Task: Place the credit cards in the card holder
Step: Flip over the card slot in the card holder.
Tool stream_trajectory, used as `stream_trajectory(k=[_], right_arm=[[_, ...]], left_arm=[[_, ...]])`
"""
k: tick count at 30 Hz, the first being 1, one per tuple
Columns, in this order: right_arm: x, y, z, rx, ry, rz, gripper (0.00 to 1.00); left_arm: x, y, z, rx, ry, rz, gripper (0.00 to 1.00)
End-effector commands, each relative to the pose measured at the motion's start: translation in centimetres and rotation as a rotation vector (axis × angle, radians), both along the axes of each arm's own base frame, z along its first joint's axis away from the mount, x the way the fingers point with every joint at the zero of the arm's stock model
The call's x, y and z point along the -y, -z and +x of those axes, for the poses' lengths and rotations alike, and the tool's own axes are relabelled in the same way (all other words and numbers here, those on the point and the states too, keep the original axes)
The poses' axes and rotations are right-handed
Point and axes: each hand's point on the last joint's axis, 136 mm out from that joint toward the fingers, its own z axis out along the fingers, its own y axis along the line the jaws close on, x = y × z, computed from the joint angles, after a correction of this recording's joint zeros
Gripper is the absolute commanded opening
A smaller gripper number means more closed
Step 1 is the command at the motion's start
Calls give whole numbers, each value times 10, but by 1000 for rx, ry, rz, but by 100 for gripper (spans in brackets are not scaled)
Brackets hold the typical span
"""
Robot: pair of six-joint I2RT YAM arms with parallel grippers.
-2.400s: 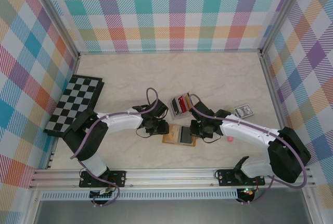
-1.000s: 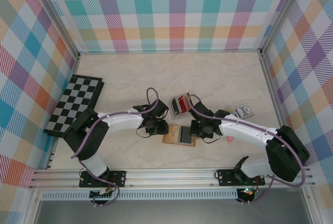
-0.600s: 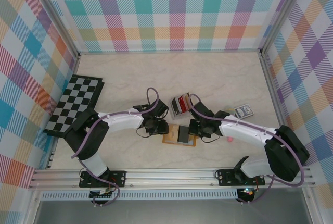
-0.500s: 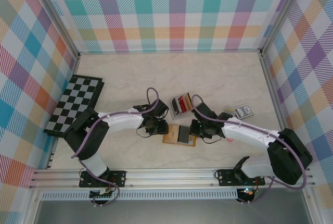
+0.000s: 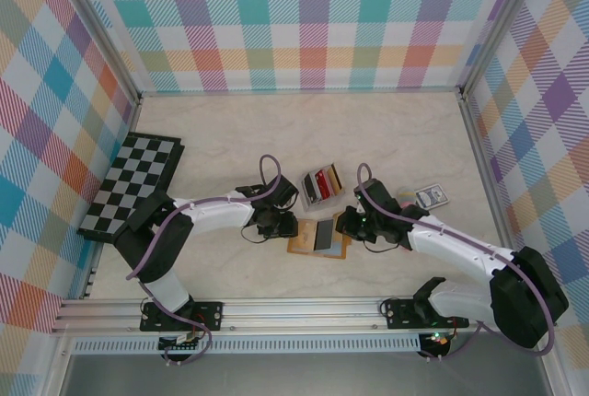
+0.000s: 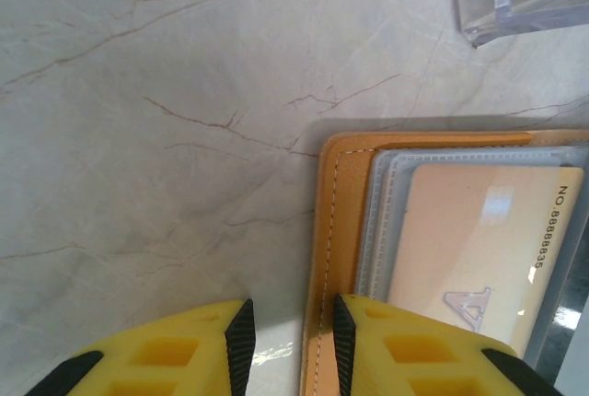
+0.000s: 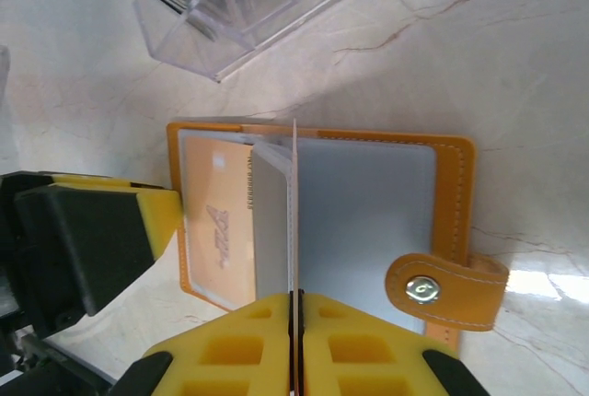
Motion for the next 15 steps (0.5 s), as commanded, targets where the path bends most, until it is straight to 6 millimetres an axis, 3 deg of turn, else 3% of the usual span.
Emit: stream_trajectory(k=[1,6,15], right_arm=[[-12,-16,4,31,-21,80,10],[-30,-26,9,36,-72,145,11],[-50,-18,13,3,-124,163,11]], left_arm=[[41,15,-14,-38,84,-116,28],[39,10,-11,-16,69,-118,26],[30,0,-7,32,14,-117,25]])
